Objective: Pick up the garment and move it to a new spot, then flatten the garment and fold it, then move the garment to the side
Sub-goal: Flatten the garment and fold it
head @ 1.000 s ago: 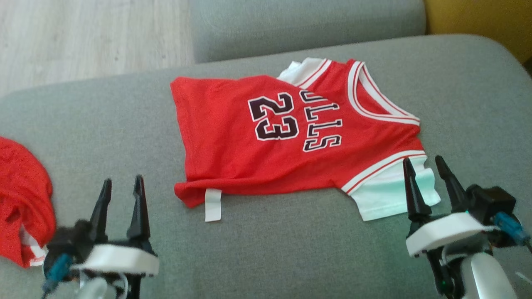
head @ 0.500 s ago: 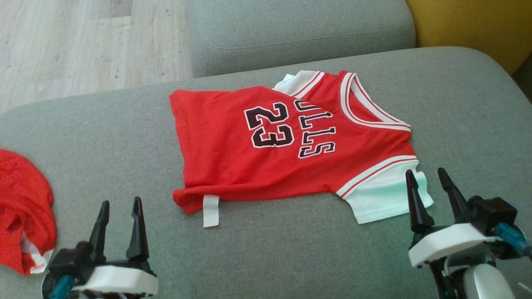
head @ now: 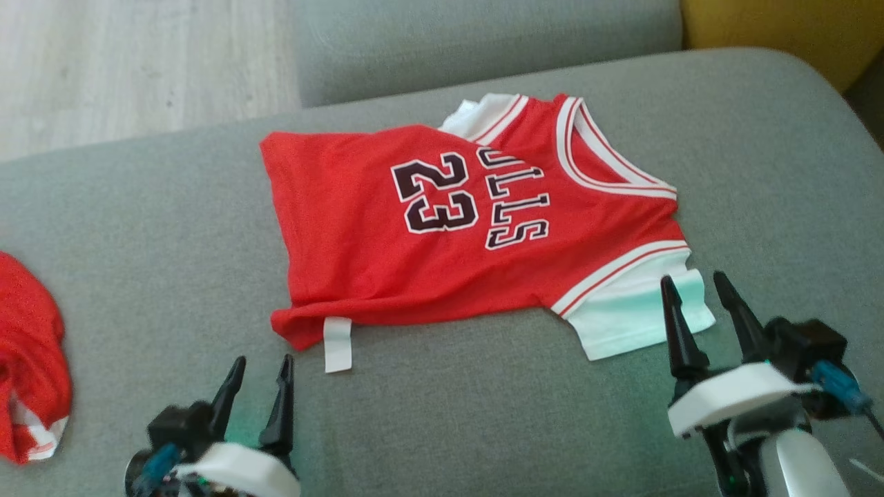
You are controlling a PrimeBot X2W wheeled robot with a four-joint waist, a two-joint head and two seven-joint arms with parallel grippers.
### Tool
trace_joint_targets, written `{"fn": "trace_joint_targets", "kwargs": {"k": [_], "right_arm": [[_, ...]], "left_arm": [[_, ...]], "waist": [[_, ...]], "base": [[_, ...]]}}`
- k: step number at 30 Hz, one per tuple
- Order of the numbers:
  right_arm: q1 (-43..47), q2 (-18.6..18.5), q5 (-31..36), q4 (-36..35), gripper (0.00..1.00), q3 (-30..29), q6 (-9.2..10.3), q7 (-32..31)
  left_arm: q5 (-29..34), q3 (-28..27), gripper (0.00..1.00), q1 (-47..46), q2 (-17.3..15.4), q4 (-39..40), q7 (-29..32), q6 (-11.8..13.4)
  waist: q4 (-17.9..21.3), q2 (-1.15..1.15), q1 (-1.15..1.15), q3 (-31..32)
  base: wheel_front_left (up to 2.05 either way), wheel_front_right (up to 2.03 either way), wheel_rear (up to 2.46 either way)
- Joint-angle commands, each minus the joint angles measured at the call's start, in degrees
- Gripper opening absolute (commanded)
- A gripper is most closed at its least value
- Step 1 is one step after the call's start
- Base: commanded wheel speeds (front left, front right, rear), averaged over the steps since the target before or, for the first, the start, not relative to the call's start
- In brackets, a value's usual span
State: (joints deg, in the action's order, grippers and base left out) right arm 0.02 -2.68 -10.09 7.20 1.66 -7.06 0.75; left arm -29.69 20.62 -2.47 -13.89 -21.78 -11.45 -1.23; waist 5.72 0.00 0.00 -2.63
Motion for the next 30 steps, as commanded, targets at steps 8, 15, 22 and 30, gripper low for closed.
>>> {"fn": "trace_joint_targets", "kwargs": {"k": [8, 15, 22, 30], "right_arm": [[-6.00, -0.20, -1.09, -1.18, 1.00, 3.53, -0.43, 0.79], [-7.24, -0.20, -1.30, -0.19, 1.00, 4.37, -0.43, 1.48], [-7.26, -0.20, -0.91, 1.42, 1.00, 2.53, -0.43, 1.35], [-7.29, -0.20, 1.27, 5.86, 1.00, -2.20, -0.43, -3.52]], "left_arm": [[0.43, -0.66, 1.00, -11.73, 2.01, -10.57, -0.78, -1.81], [0.23, -1.08, 1.00, -16.57, 2.73, -17.46, -1.91, -2.31], [0.14, -0.85, 0.00, -18.30, 3.32, -20.82, -2.97, -3.60], [0.44, -0.71, 0.00, -17.12, 3.96, -19.71, -3.42, -4.24]], "waist": [[2.26, 0.00, 0.00, -4.74], [3.57, 0.00, 0.00, -6.64], [3.83, 0.00, 0.00, -6.89], [3.36, 0.00, 0.00, -7.22]], "base": [[0.00, 0.00, 0.00], [0.00, 0.00, 0.00], [0.00, 0.00, 0.00], [0.00, 0.00, 0.00]]}}
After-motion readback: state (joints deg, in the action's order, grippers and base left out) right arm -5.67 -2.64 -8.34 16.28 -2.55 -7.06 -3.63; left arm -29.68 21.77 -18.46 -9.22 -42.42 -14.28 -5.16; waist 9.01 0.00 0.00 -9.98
